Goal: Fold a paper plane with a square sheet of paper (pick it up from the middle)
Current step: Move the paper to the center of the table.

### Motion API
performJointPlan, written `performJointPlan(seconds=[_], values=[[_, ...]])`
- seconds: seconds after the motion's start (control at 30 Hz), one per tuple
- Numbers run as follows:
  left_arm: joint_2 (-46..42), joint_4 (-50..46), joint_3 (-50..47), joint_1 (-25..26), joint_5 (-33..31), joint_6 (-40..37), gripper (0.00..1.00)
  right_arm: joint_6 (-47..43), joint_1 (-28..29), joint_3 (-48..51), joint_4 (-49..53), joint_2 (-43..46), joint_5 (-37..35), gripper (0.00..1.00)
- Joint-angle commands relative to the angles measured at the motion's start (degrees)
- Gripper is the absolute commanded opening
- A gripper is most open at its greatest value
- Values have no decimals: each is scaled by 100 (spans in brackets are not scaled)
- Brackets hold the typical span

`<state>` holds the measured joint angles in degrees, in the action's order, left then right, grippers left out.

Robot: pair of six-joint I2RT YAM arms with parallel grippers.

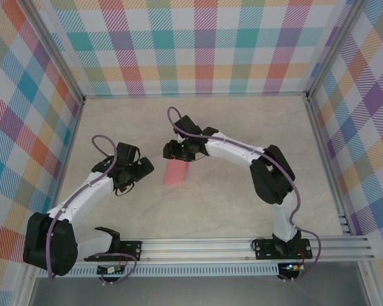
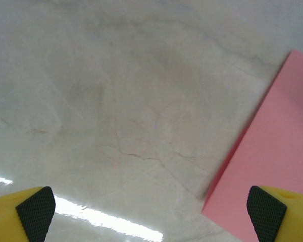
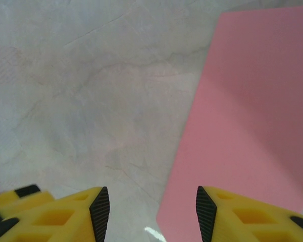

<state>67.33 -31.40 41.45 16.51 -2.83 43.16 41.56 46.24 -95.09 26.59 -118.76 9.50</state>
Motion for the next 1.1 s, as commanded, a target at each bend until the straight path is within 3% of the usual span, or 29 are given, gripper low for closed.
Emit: performJointPlan(seconds=[0.0,0.3,0.53,0.8,0.97,1.07], values=[[-169,-84,-132,-113,-39,149,100,1,82,-574,600,-485,158,51],[-292,-112,-192,-113,-20,149,100,-933,189,-1163,1084,-1262,533,54],[-308,-104,-173,-113,88,149,100,-2042,245,-608,1328,-1215,841,54],[-318,-36,-152,-113,274,95,100,-2987,241,611,1462,-314,704,53],[-257,297,-183,-113,754,-33,99,-2715,231,996,1171,368,597,53],[-160,693,-217,-113,1305,-162,96,-1901,184,1357,654,900,344,55]])
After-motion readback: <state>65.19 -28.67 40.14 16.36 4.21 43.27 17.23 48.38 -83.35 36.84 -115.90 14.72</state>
